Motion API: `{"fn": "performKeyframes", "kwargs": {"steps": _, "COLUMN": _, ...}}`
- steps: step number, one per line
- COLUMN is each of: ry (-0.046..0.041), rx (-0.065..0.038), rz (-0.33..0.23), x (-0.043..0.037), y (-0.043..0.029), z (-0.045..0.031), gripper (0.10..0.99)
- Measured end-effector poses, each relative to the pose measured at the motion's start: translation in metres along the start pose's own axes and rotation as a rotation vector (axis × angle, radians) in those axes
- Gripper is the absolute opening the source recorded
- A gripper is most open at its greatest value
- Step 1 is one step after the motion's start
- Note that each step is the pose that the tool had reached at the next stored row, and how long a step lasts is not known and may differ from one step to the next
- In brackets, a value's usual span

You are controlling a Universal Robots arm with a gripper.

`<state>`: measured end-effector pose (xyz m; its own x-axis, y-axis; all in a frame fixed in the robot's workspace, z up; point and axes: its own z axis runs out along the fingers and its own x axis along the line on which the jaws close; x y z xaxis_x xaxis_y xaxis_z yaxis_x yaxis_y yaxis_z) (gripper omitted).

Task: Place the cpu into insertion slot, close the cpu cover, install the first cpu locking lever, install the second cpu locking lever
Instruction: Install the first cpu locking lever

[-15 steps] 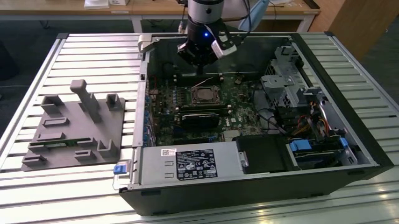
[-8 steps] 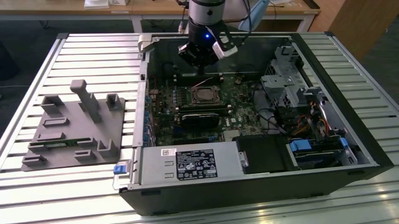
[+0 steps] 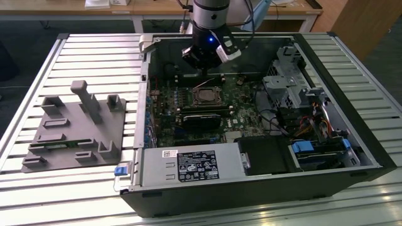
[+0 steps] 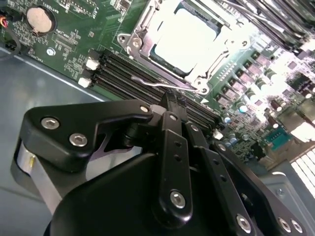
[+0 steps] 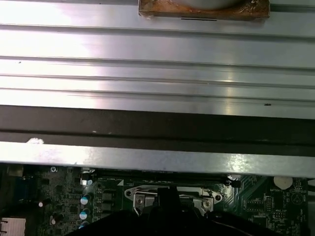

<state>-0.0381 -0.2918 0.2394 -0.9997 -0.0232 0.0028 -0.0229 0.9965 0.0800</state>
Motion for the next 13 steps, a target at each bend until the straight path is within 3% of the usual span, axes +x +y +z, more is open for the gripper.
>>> {"fn": "performKeyframes", "kwargs": {"steps": 4, "ry": 0.0018, "rx": 0.000, "rz": -0.025, "x": -0.0014, "y": -0.0002, "z": 0.0041, "gripper": 0.106}}
{"fn": "performKeyframes", "kwargs": {"steps": 13, "ry": 0.0020, "rx": 0.000, "rz": -0.026, "x": -0.0092, "y": 0.0001, "z": 0.0092, "gripper": 0.106}}
